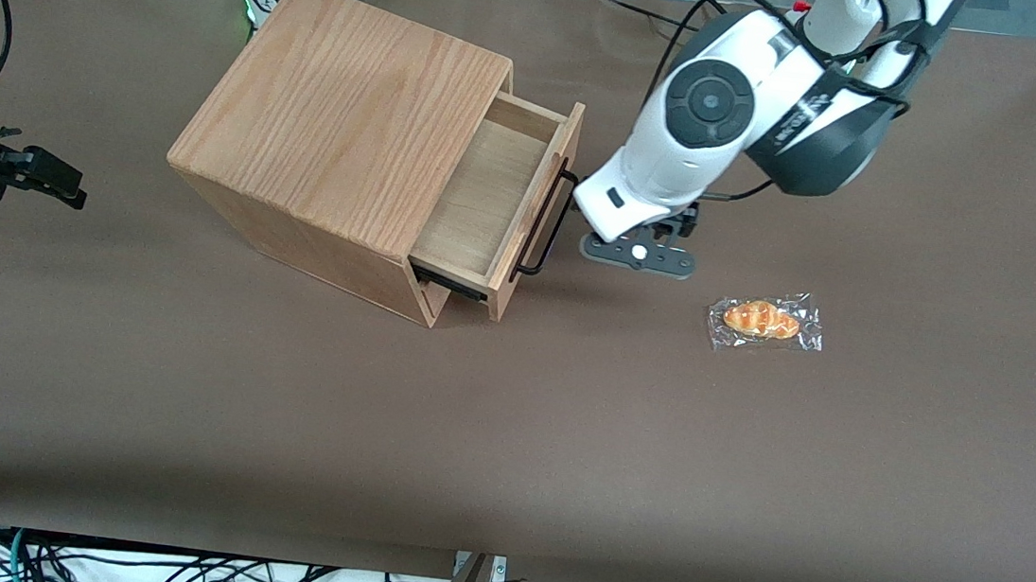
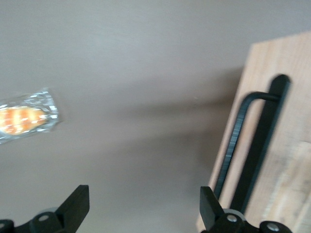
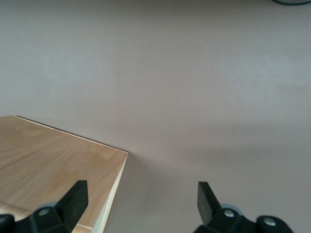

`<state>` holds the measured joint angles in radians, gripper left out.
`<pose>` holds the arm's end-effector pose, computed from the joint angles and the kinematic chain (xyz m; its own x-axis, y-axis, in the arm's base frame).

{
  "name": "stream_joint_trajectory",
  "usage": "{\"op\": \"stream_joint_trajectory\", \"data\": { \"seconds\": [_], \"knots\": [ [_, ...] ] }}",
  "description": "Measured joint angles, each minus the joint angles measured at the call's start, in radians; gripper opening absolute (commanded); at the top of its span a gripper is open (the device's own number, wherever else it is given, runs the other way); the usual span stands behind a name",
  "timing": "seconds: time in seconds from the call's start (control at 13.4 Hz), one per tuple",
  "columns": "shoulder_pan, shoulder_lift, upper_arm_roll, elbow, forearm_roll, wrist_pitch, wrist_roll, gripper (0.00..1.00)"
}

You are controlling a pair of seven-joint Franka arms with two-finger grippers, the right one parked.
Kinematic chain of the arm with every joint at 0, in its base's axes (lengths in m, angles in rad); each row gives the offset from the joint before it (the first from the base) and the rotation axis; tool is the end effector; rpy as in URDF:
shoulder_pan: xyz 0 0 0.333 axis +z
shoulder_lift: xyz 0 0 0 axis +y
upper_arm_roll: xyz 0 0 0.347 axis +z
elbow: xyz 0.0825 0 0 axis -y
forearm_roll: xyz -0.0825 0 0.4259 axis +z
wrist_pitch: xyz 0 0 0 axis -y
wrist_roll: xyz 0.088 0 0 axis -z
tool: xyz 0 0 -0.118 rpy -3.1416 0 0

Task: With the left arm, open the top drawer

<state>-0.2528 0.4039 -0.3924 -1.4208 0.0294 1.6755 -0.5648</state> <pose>0.5948 -0.3900 0.4804 0.9838 -0.0680 -0.1660 -0.0623 -0.9973 0.0391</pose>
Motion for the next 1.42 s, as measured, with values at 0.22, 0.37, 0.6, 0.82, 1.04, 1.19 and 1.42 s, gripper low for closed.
{"op": "stream_joint_trajectory", "data": {
  "seconds": [0.22, 0.37, 0.6, 0.82, 1.04, 1.19, 1.42],
  "knots": [
    [0.088, -0.050, 0.005, 0.002, 0.004, -0.060, 0.006, 1.00],
    [0.157, -0.083, 0.008, 0.003, 0.028, -0.072, 0.050, 1.00],
    [0.260, -0.122, 0.011, 0.008, 0.074, -0.128, 0.105, 1.00],
    [0.352, -0.131, 0.012, 0.057, 0.075, -0.157, 0.133, 1.00],
    [0.436, -0.133, 0.012, 0.085, 0.075, -0.183, 0.236, 1.00],
    [0.474, -0.133, 0.013, 0.088, 0.075, -0.191, 0.305, 1.00],
    [0.511, -0.133, 0.014, 0.114, 0.075, -0.192, 0.365, 1.00]
  ]
}}
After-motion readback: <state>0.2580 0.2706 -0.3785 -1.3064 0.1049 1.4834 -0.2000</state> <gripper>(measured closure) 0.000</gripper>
